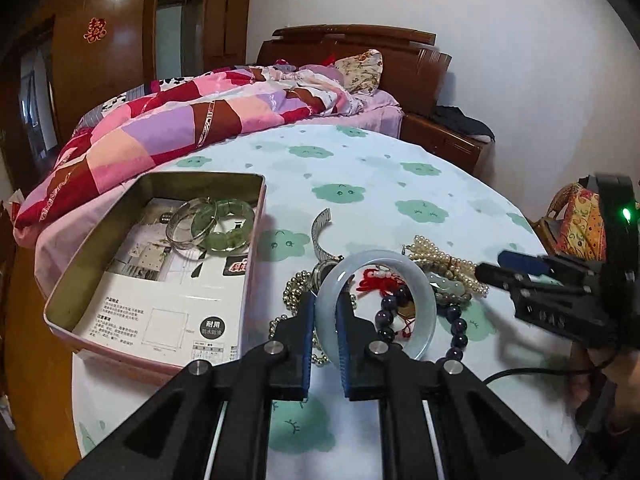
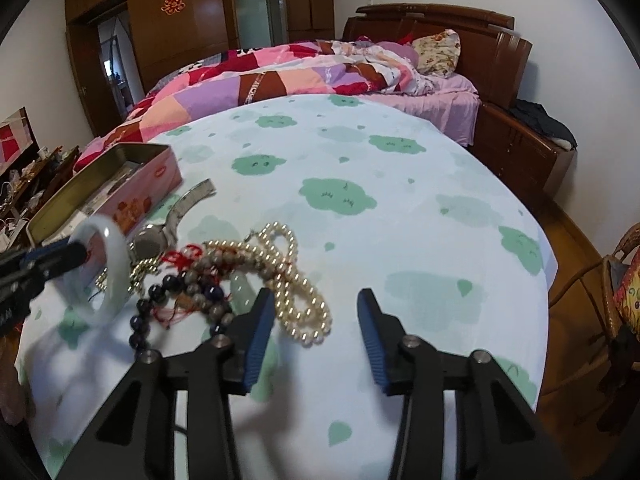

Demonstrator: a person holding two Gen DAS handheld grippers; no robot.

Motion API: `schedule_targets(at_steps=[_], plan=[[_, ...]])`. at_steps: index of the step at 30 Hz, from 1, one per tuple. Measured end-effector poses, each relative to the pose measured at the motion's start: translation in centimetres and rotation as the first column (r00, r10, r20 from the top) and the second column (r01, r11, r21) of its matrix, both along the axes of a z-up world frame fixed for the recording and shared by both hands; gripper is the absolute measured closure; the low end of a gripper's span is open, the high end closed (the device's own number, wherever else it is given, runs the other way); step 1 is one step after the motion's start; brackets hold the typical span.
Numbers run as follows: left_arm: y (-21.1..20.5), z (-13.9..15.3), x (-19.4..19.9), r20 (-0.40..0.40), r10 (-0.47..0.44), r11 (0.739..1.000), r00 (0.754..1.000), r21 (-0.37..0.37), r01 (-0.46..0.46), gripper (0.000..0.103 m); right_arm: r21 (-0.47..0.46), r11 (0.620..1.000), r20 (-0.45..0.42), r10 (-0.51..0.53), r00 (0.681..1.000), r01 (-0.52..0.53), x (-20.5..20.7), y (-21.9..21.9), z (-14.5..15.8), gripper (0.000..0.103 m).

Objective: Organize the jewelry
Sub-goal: 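Lift the white bangle with the left gripper while the right gripper grasps the pearl necklace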

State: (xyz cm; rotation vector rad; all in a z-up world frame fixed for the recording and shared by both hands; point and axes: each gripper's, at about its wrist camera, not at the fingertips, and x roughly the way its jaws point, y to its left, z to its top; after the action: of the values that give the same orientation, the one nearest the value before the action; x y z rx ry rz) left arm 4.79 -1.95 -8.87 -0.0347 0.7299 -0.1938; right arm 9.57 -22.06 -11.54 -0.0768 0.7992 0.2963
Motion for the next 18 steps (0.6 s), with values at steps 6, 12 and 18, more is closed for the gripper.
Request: schedule_targets(at_steps=[6, 12, 18], plan=[[-0.3, -0.1, 0.0, -0.001, -0.021, 1.0, 1.0, -0.008, 0.021, 0.093, -0.063, 0.997, -0.053, 0.05, 0.997, -0.053, 2.1, 1.7, -0.4, 0.068], [-0.3, 0.2, -0.1, 0.005, -0.021, 1.0, 1.0, -0.016, 0.021, 0.093, -0.057, 0.995, -0.072, 0.083, 0.994, -0.088, 1.9, 1.5, -0.7, 0.094], [-0.2, 0.8, -0.4, 0.019, -0.023, 0.999, 1.0, -0.025, 0.023, 0.093, -0.036, 0.996, -0.068, 0.076, 0.995, -0.079, 0.7, 0.7, -0.4, 0.094]])
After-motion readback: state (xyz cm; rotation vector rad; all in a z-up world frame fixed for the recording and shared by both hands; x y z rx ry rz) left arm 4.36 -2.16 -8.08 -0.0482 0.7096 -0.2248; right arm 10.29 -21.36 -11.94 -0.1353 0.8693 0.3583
